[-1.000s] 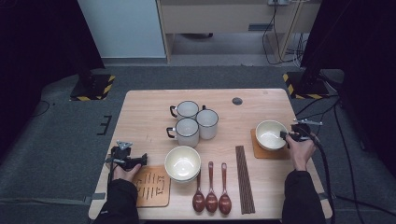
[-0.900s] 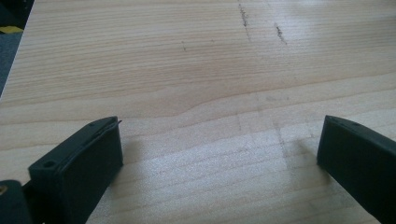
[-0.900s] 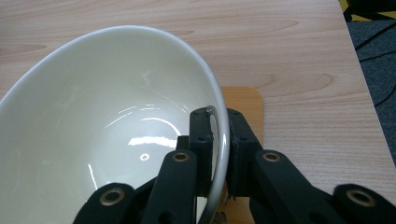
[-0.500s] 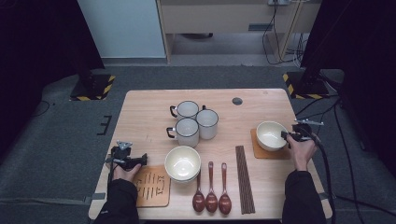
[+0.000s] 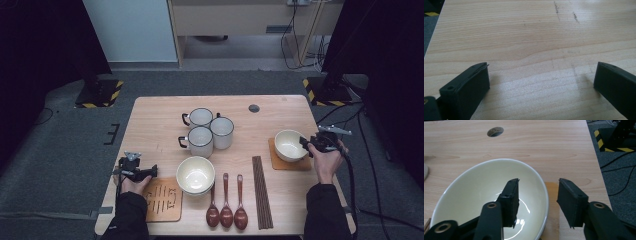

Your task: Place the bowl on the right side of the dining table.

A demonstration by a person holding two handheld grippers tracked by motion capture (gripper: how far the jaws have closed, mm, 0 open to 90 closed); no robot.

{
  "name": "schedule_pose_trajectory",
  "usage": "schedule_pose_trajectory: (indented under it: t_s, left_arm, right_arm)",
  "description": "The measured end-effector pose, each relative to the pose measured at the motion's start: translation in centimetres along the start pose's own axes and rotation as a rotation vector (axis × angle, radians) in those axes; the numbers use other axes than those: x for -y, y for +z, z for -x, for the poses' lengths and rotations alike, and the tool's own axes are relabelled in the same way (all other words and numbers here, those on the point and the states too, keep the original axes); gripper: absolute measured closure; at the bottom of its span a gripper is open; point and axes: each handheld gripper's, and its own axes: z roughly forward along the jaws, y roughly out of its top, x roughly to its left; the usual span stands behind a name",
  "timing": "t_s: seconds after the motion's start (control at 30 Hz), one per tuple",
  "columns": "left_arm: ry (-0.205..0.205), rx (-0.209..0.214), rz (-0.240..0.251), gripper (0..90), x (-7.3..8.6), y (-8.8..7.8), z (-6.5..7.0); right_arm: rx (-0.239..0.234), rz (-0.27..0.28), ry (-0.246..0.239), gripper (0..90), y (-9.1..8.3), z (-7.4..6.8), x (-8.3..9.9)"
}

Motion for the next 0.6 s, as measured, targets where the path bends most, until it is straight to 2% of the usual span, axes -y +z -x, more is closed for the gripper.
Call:
schedule_pose_trajectory:
  t_s: [0.13,0.23,0.3,0.4,0.47,0.6]
  left_arm:
    - [0.006,0.006,0.017,6.1,0.1,-0.3,-0.3]
    - [0.001,0.005,0.015,15.7,0.0,-0.7,-0.5]
    - [-0.016,0.020,0.018,22.5,0.0,-1.0,-0.6]
    - [-0.033,0.058,0.055,30.3,-0.2,-1.8,-0.5]
    - [-0.029,0.087,0.082,35.0,-0.3,-2.3,-0.4]
    - [-0.009,0.126,0.122,38.2,-0.7,-3.0,0.2]
  right_arm:
    - [-0.008,0.021,-0.005,46.6,-0.4,-0.2,-0.2]
    - [-0.019,0.029,-0.014,45.3,-0.6,-0.4,-0.3]
    - [-0.029,0.036,-0.018,44.4,-0.7,-0.7,-0.5]
    - [-0.039,0.046,-0.024,43.4,-1.0,-1.1,-0.7]
    - [-0.043,0.059,-0.037,43.0,-1.4,-1.3,-0.9]
    - [-0.057,0.068,-0.048,42.4,-1.8,-1.8,-1.0]
